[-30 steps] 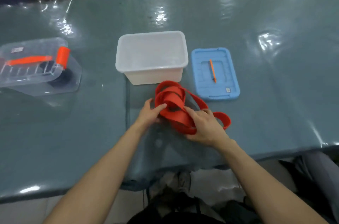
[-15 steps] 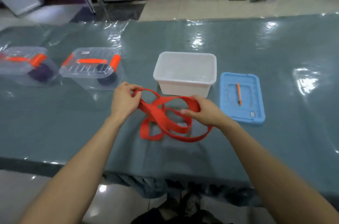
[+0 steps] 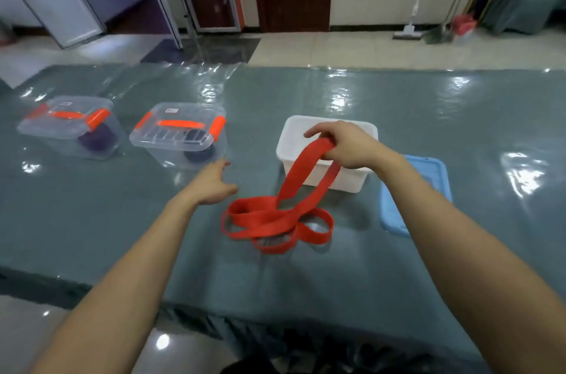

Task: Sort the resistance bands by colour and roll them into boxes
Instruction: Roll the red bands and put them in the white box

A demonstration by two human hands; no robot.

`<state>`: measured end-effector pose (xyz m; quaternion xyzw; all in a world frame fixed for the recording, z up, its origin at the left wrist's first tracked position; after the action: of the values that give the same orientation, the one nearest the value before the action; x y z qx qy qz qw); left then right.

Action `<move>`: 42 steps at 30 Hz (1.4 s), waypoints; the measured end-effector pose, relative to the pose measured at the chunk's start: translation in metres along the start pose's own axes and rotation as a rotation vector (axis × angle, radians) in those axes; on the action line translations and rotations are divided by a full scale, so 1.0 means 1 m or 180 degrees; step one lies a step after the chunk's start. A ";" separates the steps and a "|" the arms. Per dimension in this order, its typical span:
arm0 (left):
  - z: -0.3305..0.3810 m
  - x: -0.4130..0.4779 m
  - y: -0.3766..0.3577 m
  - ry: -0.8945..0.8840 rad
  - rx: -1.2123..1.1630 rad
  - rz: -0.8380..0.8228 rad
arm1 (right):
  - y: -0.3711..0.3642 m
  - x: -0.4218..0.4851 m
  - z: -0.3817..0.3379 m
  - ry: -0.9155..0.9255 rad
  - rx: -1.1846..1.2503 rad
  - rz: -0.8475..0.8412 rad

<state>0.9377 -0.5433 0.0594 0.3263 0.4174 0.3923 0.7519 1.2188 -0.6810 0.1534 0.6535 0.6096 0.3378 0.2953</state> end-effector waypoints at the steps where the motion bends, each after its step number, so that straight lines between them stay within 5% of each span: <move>1: 0.015 -0.004 -0.006 -0.0263 -0.0332 -0.0148 | 0.003 0.006 -0.008 0.0009 -0.0119 -0.0127; 6: 0.091 -0.022 -0.039 -0.1210 -0.1142 -0.0950 | 0.028 0.025 -0.046 0.0098 0.0291 -0.0123; 13: 0.150 -0.002 0.052 -0.1745 -0.2752 -0.0666 | 0.084 0.038 -0.058 0.0249 0.1874 0.0704; 16: 0.166 0.003 0.092 -0.1572 -0.3386 -0.0867 | 0.051 0.035 -0.036 -0.0284 0.1350 0.0359; 18: 0.175 0.001 0.108 -0.1461 -0.3484 -0.1115 | 0.036 0.040 -0.031 -0.0345 0.1387 0.0028; 22: 0.200 -0.012 0.165 -0.1768 -0.3674 -0.1070 | 0.067 0.064 -0.048 0.0084 0.2136 0.0488; 30: 0.270 -0.040 0.255 -0.2518 -0.4372 -0.1109 | 0.053 0.102 -0.084 0.0386 0.2463 0.0593; 34: 0.279 -0.033 0.287 -0.2602 -0.4513 -0.0767 | 0.049 0.108 -0.079 0.0319 0.2463 0.0409; 38: 0.270 -0.019 0.322 -0.2511 -0.3826 0.0075 | 0.024 0.104 -0.057 0.0047 0.2245 0.0102; 42: 0.220 0.010 0.332 -0.2108 -0.4072 0.0581 | 0.050 0.097 -0.037 -0.0004 0.2181 0.0672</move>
<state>1.0296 -0.4114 0.4241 -0.0420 -0.1721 0.5015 0.8468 1.2219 -0.5898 0.2238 0.7741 0.6165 0.1420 0.0228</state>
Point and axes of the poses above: each hand's wrist, its own x-axis towards the middle knuckle, its own y-axis out of the back of the hand, z = x × y, the point moved 7 cm from there along x, towards the middle knuckle, and after that the axes turned 9 degrees about y, right-handed, at the moved point
